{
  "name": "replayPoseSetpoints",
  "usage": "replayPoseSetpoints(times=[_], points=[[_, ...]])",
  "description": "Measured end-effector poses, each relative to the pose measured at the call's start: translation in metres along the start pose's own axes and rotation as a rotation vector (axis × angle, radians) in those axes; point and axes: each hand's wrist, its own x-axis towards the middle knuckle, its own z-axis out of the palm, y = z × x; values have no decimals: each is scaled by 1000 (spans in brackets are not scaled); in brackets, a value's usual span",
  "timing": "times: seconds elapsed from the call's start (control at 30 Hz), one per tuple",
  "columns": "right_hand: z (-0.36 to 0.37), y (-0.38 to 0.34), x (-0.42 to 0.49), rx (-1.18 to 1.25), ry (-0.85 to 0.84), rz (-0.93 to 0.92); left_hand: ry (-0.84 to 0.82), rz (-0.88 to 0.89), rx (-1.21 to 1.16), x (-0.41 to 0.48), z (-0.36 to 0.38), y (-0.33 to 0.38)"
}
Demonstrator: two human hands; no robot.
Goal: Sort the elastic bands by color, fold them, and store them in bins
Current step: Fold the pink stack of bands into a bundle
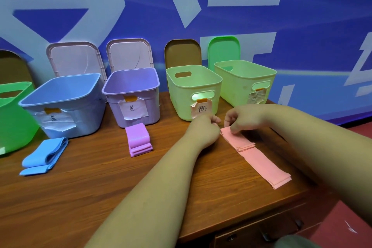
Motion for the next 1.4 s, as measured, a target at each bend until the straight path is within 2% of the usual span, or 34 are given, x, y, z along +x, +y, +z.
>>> replayPoseSetpoints(times=[0.3,0.6,0.77,1.03,1.27,1.4], points=[[-3,-5,2,-46,35,18,-42,-13,-74,-6,-7,7],[-16,-7,-4,99,366,-32,-87,27,-42,-7,-5,10],[-18,-4,-13,129,463,-91,-65,64,52,-6,0,8],[-6,8,-52,93,443,-166,14,195,143,-8,7,10],[13,21,-81,65,384,-197,-37,362,127,-10,4,8],[25,29,-87,35,334,-232,-46,393,142,-11,3,8]])
